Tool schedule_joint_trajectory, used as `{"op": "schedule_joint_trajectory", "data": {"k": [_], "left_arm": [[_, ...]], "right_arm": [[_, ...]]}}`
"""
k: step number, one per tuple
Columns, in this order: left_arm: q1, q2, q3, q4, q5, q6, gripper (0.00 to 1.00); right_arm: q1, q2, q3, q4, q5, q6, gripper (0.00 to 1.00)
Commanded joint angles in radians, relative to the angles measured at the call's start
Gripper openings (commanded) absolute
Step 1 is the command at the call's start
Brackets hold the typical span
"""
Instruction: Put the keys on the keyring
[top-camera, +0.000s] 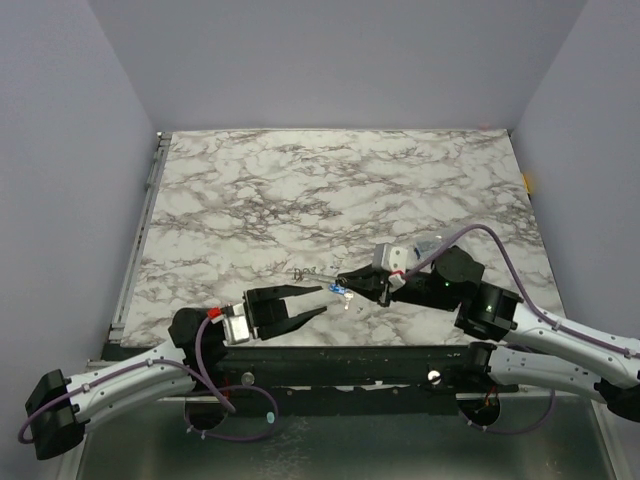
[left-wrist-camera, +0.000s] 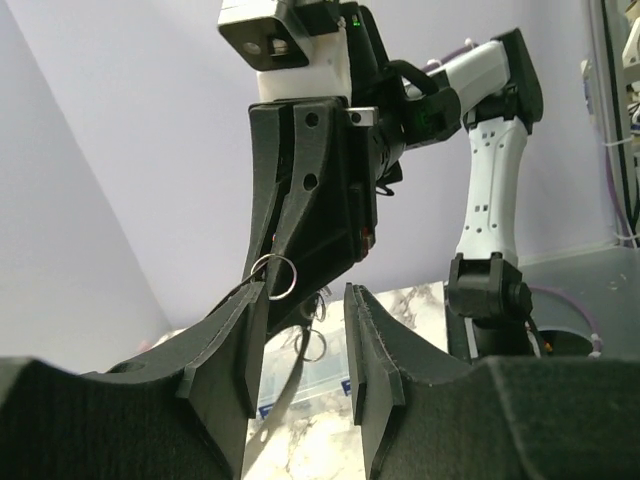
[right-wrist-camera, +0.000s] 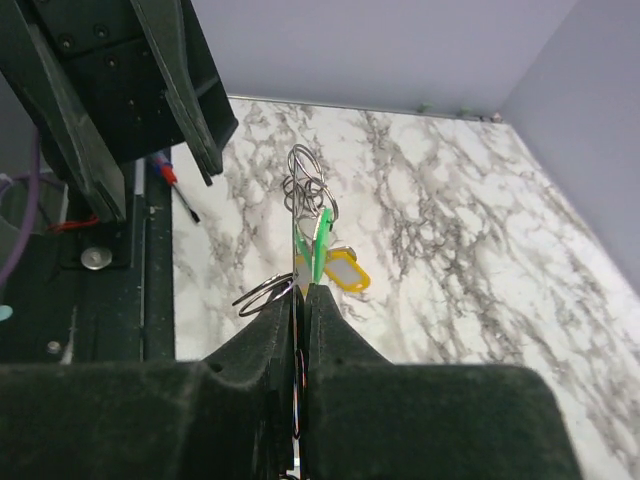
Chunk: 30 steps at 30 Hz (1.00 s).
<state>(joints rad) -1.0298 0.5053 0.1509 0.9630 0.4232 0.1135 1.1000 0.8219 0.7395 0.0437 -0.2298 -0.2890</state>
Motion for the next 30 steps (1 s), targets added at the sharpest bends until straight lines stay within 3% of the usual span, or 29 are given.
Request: {"op": "schedule_joint_trajectory", "data": {"k": [1,6,10,16,24,30], "left_arm": [[-0.006,-0.049,-0.019,0.016,0.028,-0.067,0.42],[-0.006,-0.088,0.003,-0.075,0.004,-0.039,0.40],[-0.006,-0.096,0.094,-0.295,0.010,0.083,0.39],[-0.006,-0.029,0.256,-0.569,0.026,0.275,0.52],[-0.006,0.119,0.402,-0.755,0.057,0.458,0.68],[-0.016,0.199,0.449,-0.792,0.118,0.503,0.69]], "right_arm": [[0.000,-0.044,-0.029,0.067,0.008,-0.192,0.01],[0.005,-0.097,-0.081,0.096,0.010,-0.297,0.01],[0.011,-0.111,-0.069,0.048,0.000,-0.338,0.01],[0.021,-0.145,-0.076,0.012,-0.033,-0.341,0.01],[0.020,-0.121,0.002,-0.131,-0.076,-0.295,0.01],[0.021,-0.124,0.004,-0.142,-0.062,-0.281,0.01]]}}
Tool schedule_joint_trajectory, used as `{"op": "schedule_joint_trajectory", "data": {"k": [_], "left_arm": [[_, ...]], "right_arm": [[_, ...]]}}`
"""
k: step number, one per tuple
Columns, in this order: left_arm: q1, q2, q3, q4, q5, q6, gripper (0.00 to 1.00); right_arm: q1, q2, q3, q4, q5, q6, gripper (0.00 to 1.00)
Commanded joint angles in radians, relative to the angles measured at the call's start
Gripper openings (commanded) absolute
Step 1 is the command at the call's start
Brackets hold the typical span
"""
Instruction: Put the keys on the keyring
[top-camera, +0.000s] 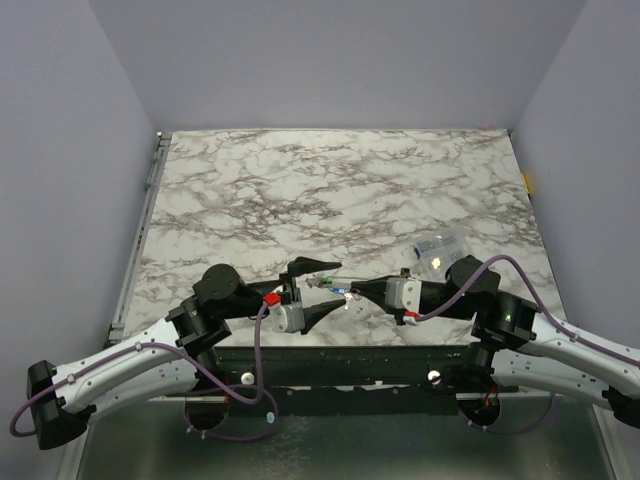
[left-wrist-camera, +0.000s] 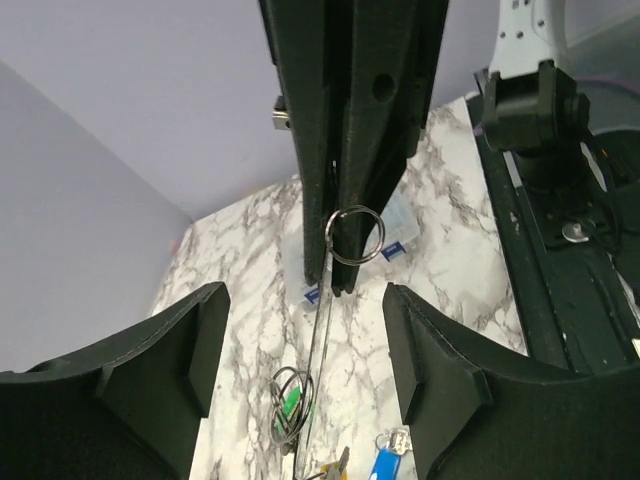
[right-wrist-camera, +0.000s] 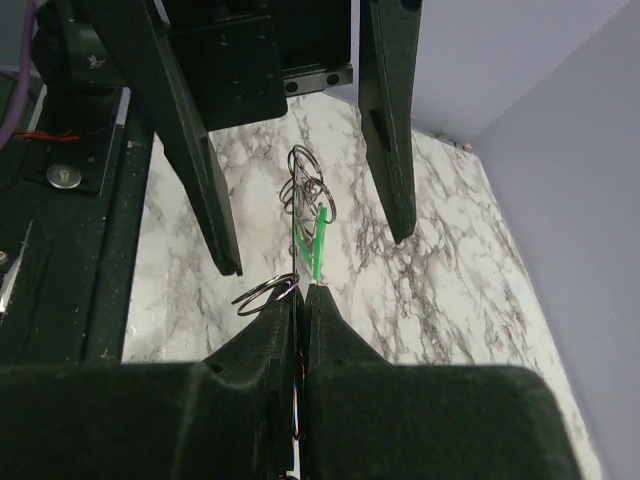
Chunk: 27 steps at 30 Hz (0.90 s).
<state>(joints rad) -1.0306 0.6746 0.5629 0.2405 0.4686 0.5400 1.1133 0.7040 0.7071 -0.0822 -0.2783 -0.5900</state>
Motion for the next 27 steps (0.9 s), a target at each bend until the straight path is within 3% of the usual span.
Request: {"op": "schedule_joint_trajectory", "data": {"k": [1,15,21,27], "left_arm": [[-0.019,0.039,0.040,-0.070,0.073,0.082,0.69],[-0.107,0.118,0.060,-0.046,-0.029,0.156,0.41],[-0.122,0.122,0.054,-0.021,-0.054,0.140,0.38],[-0.128,0.129,0.051,0.004,-0.059,0.108,0.41]], "right_arm": [[0.007,-0.005,0.038,-0.014,-0.011,0.023,0.01],[0.006,0.036,0.062,-0.007,0.004,0.069,0.01],[0.006,0.046,0.068,-0.004,0.016,0.084,0.01],[0.006,0.067,0.078,-0.012,0.067,0.101,0.01]]}}
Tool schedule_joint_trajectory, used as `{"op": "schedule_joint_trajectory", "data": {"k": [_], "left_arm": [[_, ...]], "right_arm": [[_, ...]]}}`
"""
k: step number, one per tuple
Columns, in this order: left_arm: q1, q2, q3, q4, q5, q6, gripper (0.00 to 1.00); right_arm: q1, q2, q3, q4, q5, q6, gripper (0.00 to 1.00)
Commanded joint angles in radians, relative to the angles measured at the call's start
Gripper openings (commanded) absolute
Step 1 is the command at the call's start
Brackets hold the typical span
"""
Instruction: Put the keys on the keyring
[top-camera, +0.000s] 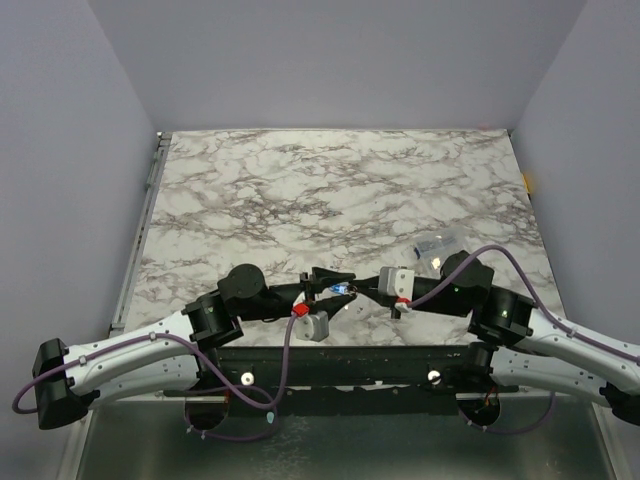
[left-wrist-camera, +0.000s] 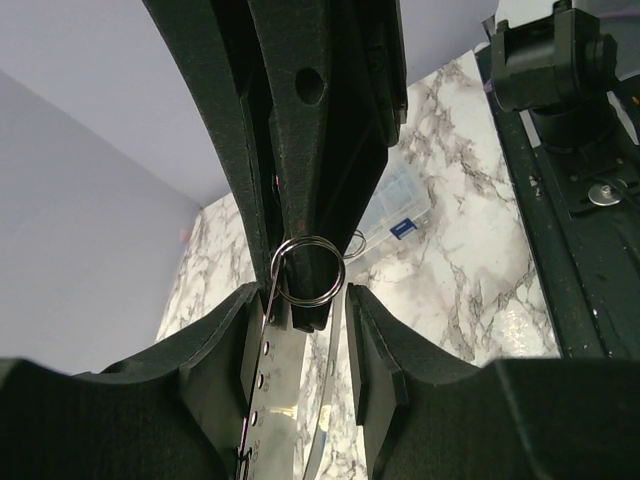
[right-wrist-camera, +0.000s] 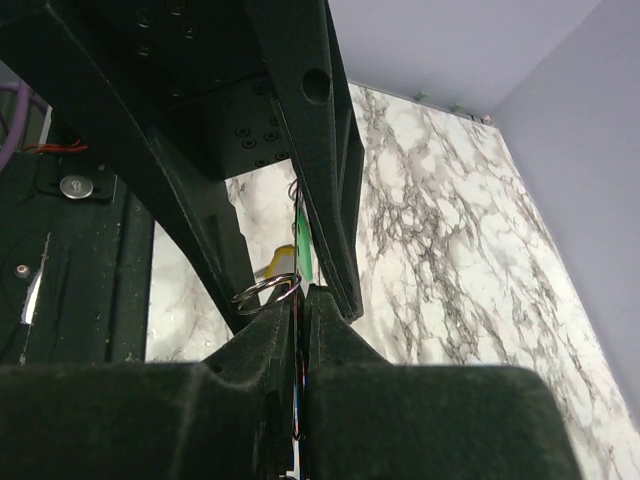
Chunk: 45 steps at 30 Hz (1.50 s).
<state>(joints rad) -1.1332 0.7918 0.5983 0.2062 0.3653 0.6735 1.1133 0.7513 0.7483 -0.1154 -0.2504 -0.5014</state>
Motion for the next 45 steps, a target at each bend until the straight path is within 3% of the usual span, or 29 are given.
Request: {"op": "schedule_joint_trajectory", "data": {"k": [1,5,10,15,20,22,27,31,40,45], "left_arm": [[-0.025,0.013,0.015,0.044,0.036,-0.032,0.41],[-0.026,0.012,0.017,0.056,0.000,-0.066,0.41],[-0.028,0.016,0.003,0.072,-0.005,-0.069,0.50],[-0.034,0.025,0.005,0.076,-0.011,-0.068,0.52],[-0.036,0.020,0.013,0.073,-0.035,-0.083,0.40],[-0.036,0.013,0.005,0.063,-0.048,-0.068,0.40],[-0.036,-0.014,-0.016,0.048,-0.104,-0.050,0.58],[-0.036,-0.026,-0.021,0.048,-0.121,-0.045,0.62],[-0.035,0.009,-0.003,0.052,-0.076,-0.058,0.44],[-0.035,0.014,-0.001,0.053,-0.075,-0.060,0.19]], "right_arm": [[0.006,0.019,0.034,0.026,0.050,0.018,0.01],[0.006,0.017,0.029,0.047,0.099,0.041,0.01],[0.006,0.057,0.072,0.016,0.174,0.105,0.01],[0.006,0.095,0.097,-0.006,0.213,0.133,0.01],[0.006,0.081,0.087,0.002,0.203,0.135,0.01],[0.007,0.064,0.079,0.012,0.187,0.136,0.01],[0.006,0.021,0.057,0.029,0.138,0.124,0.01],[0.007,0.017,0.059,0.032,0.126,0.136,0.01],[0.007,0.037,0.060,0.040,0.117,0.143,0.01],[0.006,0.034,0.057,0.039,0.117,0.138,0.01]]}}
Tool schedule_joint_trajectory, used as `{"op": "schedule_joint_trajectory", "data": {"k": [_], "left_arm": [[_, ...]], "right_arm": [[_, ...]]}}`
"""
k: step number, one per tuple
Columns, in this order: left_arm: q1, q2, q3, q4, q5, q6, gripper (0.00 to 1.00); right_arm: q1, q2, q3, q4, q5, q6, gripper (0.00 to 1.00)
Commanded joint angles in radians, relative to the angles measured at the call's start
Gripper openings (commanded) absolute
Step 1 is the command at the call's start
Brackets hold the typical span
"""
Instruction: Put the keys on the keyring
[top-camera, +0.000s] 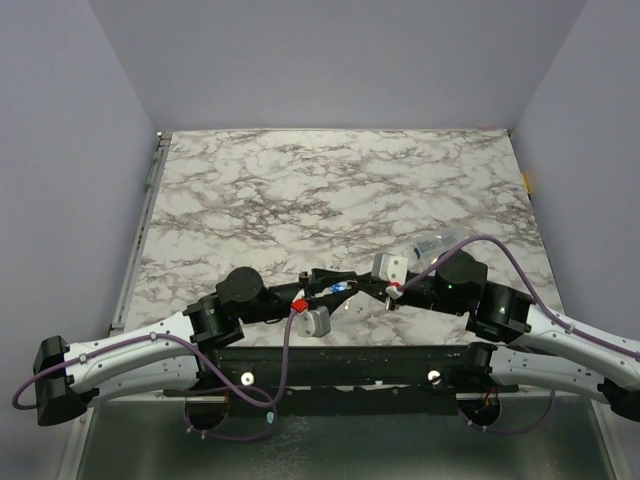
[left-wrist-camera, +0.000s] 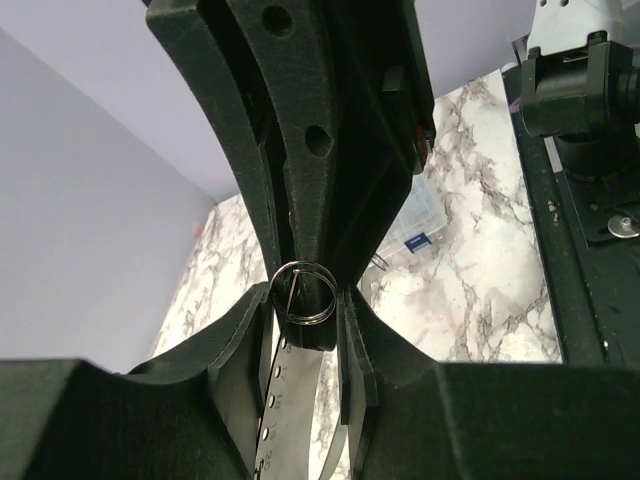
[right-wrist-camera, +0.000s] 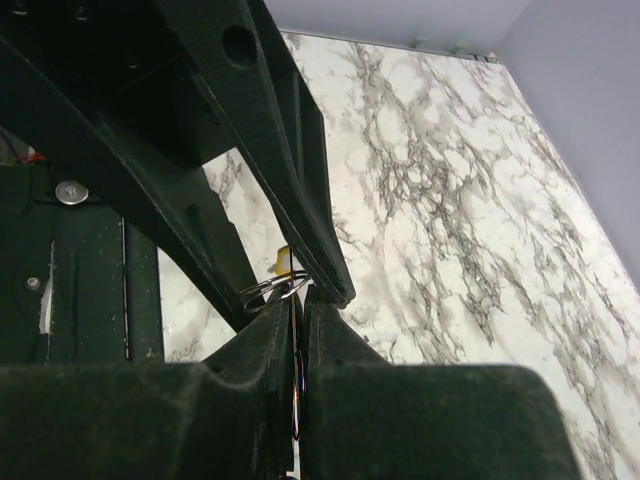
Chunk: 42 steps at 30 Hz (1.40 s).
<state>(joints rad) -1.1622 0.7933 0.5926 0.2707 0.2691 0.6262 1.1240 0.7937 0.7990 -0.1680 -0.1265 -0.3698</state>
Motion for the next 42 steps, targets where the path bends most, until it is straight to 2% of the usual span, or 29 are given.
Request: {"op": "schedule_joint_trajectory", "data": {"k": [1,4,10,13,15,19,24,31,37,42], "left_arm": [[-0.007,0.011,0.006,-0.013,0.019,-0.012,0.15],[-0.006,-0.003,0.000,-0.021,0.004,-0.006,0.11],[-0.006,-0.041,0.005,-0.083,0.025,0.037,0.14],[-0.007,-0.060,0.003,-0.088,0.054,0.058,0.03],[-0.007,-0.067,-0.004,-0.089,0.063,0.072,0.00],[-0.006,-0.081,-0.016,-0.094,0.065,0.100,0.00],[-0.007,-0.113,-0.028,-0.126,0.065,0.180,0.00],[-0.007,-0.132,-0.035,-0.171,0.048,0.231,0.00],[-0.007,-0.134,-0.053,-0.177,0.035,0.254,0.00],[-0.007,-0.132,-0.060,-0.177,0.055,0.272,0.00]], "right_arm": [[-0.004,-0.011,0.006,0.089,-0.007,0.003,0.01],[-0.004,-0.031,-0.007,0.092,-0.011,-0.014,0.00],[-0.004,-0.073,-0.049,0.084,-0.070,-0.080,0.01],[-0.004,-0.064,-0.055,0.055,-0.091,-0.100,0.01],[-0.004,-0.059,-0.056,0.046,-0.103,-0.101,0.09],[-0.004,-0.058,-0.050,0.022,-0.117,-0.091,0.34],[-0.004,-0.086,-0.052,-0.011,-0.125,-0.085,0.47],[-0.004,-0.113,-0.062,-0.040,-0.143,-0.060,0.49],[-0.004,-0.089,-0.012,-0.125,-0.205,-0.067,0.58],[-0.004,-0.039,0.023,-0.119,-0.191,-0.020,0.60]]}}
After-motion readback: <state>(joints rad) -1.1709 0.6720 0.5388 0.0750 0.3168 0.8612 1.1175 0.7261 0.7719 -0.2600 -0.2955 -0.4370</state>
